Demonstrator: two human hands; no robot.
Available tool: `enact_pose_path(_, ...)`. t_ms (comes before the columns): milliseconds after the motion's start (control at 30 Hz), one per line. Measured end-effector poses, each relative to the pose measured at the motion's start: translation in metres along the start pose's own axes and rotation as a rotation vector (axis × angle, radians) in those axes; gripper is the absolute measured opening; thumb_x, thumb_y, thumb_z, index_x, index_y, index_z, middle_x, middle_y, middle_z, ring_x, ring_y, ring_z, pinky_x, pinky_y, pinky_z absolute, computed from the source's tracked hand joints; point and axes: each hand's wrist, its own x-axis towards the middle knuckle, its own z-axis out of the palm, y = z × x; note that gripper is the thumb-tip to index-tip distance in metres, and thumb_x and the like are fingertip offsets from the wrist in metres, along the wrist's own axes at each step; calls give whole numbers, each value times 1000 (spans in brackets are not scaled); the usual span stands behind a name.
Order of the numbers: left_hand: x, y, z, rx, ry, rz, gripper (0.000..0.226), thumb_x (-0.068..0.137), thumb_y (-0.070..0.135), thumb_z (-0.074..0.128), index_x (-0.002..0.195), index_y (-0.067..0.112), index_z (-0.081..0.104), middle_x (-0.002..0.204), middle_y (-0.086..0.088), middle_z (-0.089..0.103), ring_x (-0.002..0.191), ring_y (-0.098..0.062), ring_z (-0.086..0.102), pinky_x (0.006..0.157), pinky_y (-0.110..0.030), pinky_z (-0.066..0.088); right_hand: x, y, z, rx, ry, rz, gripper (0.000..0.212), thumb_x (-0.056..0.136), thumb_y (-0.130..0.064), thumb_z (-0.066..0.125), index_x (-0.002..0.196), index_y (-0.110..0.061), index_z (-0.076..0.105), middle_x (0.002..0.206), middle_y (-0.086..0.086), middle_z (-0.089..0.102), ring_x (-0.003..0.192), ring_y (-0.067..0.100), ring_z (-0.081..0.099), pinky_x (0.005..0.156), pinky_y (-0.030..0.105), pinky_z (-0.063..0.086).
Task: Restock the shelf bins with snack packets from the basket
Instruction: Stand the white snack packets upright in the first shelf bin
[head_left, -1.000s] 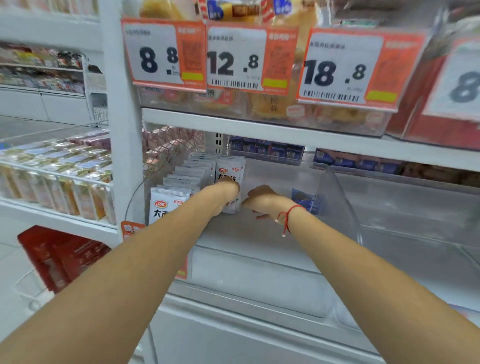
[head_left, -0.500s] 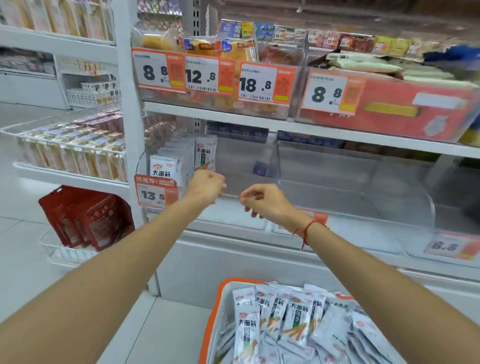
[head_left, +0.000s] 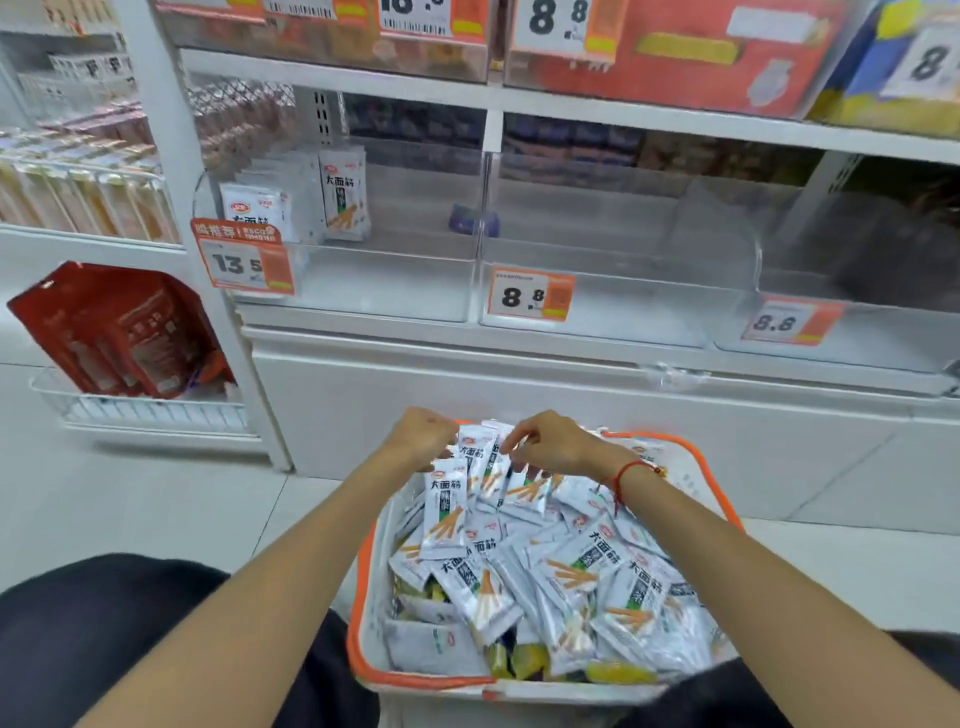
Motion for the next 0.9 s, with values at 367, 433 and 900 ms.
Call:
enact_pose_path(367,41,-101,54,148,51,-188,51,92,10,55,139,2,37,139,-17,47,121,-32,50,95,-36,43,28,96,76,-290,304,255,45,92,-19,52,134,-8,40,139,14,35,128,30,34,101,39,38)
enact_pose_path(433,48,-106,56,212,59,-217,53,93,21,57,138,2,35,139,-15,46,125,-34,46,99,-39,41,34,100,77,-294,395,329,44,93,-24,51,131,-5,40,138,16,35,127,31,34,100,38,36)
enact_pose_path(900,80,-111,63,290,180,-88,71,87,51,59,139,8,40,139,-12,49,130,-35,41,106,-48,35,77,110,77,-225,467,527,82,82,-34,67,140,3,21,135,16,30,125,30,31,101,36,36)
